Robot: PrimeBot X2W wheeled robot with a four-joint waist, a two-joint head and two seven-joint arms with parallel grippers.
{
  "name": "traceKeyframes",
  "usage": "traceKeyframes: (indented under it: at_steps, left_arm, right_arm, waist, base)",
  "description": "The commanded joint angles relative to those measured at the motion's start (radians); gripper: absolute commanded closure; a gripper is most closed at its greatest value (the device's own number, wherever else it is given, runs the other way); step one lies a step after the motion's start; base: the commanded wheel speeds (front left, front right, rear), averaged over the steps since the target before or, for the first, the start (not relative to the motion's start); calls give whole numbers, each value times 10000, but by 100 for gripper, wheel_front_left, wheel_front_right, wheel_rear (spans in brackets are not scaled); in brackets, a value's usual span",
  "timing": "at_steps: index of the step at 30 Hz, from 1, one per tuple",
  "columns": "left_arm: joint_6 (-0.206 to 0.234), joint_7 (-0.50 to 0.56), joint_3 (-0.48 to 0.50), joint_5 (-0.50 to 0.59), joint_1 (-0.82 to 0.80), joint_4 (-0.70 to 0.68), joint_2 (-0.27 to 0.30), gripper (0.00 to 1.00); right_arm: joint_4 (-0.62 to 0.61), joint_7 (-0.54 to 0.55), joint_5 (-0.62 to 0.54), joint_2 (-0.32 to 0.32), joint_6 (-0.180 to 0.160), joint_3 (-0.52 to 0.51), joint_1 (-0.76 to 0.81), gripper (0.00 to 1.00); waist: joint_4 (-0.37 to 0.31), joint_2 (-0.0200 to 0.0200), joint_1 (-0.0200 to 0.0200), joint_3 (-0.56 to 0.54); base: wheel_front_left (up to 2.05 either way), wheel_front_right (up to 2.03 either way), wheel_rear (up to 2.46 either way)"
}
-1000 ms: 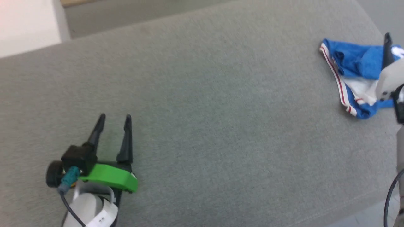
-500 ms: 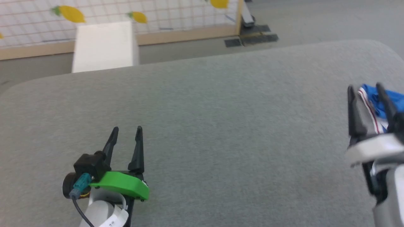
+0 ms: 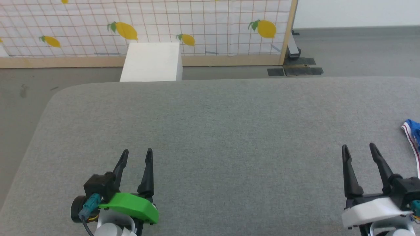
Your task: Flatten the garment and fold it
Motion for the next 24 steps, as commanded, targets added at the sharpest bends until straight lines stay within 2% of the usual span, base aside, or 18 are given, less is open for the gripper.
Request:
traceKeyframes:
  at_steps: [1, 24]
  left_arm:
    - [-5, -35, 22, 23, 146, 13, -54, 0]
    - [-4, -35, 74, -178, 419, 13, -97, 0]
  right_arm:
    - [-91, -41, -80, 70, -17, -11, 195, 0]
    - [-700, 347, -74, 343, -17, 124, 843, 0]
  waist:
    - [97, 61, 1, -88]
    - [172, 61, 1, -111]
  base:
    - [0, 0, 0]
    - [0, 0, 0]
